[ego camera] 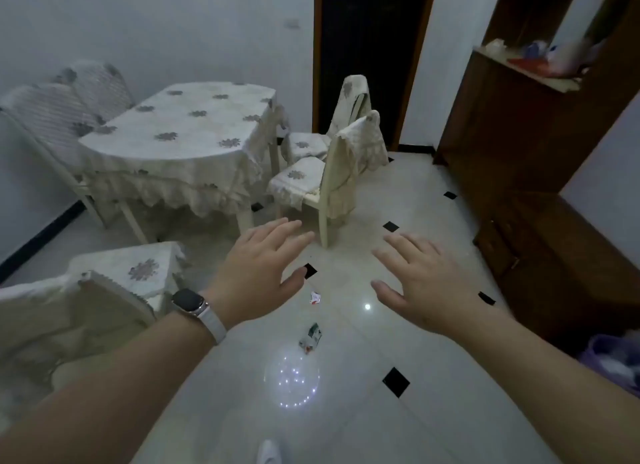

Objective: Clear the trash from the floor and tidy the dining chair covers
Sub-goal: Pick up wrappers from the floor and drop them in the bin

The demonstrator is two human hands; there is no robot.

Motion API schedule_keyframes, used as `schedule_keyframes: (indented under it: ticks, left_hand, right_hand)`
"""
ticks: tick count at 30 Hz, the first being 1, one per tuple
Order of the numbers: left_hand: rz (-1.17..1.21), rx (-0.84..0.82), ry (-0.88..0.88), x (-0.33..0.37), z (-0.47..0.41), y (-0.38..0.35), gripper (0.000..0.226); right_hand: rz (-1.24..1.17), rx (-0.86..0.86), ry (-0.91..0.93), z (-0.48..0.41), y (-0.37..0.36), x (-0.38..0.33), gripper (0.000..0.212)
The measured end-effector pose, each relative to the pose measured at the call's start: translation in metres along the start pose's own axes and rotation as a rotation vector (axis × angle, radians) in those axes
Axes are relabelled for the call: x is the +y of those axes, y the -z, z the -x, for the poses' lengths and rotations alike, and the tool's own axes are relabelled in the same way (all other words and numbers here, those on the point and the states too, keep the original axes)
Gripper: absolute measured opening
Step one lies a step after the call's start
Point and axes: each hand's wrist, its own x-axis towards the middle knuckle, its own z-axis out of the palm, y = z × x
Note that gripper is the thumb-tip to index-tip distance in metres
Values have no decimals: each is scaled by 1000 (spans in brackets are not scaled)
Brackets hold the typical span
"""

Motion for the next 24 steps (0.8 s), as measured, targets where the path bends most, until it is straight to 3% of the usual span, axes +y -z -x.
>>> schedule_keyframes:
  ticks: [12,24]
  left_hand:
    - [57,-74,78,-124,-65,-133,49]
    - [168,-127,178,-225,-132,-199,50]
  right_hand:
    - [-51,-95,34,-148,-118,8,54]
    - [-68,-192,88,-295,-174,6,54]
